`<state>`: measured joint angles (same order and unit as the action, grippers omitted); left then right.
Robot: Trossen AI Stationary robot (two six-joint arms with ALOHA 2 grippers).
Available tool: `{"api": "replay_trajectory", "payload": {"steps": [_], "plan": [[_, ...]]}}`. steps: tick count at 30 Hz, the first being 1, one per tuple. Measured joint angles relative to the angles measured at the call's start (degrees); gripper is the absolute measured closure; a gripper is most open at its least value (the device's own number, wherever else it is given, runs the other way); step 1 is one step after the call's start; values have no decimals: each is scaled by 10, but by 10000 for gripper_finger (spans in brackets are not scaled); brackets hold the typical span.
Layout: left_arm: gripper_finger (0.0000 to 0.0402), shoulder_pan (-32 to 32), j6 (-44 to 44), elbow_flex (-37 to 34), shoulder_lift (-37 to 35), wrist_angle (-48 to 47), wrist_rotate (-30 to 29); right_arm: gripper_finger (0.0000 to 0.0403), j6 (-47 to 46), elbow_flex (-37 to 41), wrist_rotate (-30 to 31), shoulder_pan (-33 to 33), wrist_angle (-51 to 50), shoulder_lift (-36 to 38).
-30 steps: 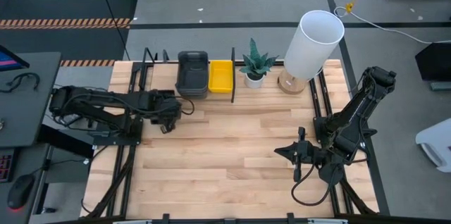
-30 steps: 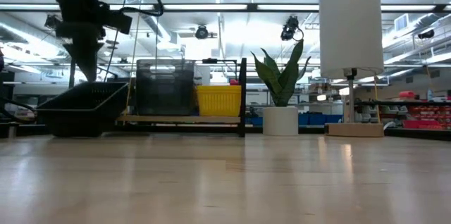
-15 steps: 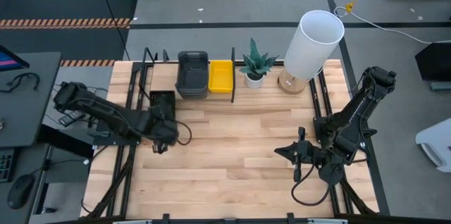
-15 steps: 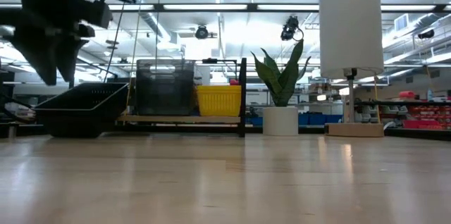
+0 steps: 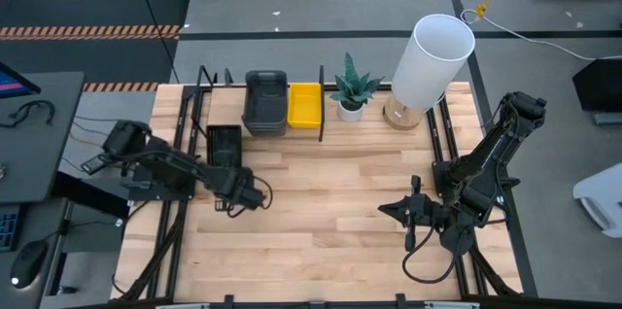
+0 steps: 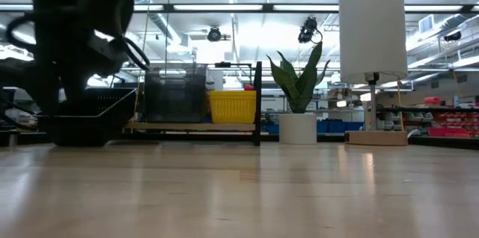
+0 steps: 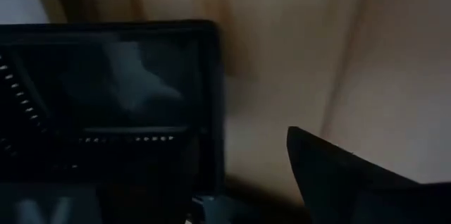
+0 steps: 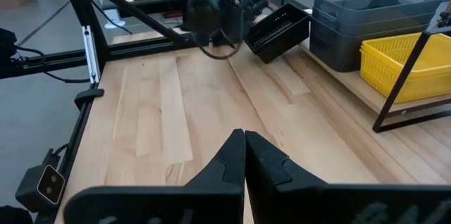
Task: Stack baskets on shelf by color
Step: Put the stacked black bin on the shelf
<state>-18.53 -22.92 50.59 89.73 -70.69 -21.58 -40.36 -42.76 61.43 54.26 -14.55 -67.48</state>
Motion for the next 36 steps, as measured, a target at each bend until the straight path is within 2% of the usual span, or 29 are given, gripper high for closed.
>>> {"api": "replay_trajectory", "payload": {"steps": [7, 23, 26, 31, 36], "plan": [[208, 47, 2, 0, 22, 15, -27, 398, 0, 0, 0, 0, 1, 0], [282, 106, 22, -25, 22, 55, -7, 398, 3, 0, -11, 1, 4, 0], [308, 109, 24, -25, 22, 56, -6, 398, 5, 0, -11, 1, 4, 0], [378, 117, 35, -24, 21, 48, -7, 398, 11, 0, -11, 1, 8, 0], [384, 116, 53, -15, 11, 11, -2, 398, 12, 0, -12, 1, 10, 0]]}}
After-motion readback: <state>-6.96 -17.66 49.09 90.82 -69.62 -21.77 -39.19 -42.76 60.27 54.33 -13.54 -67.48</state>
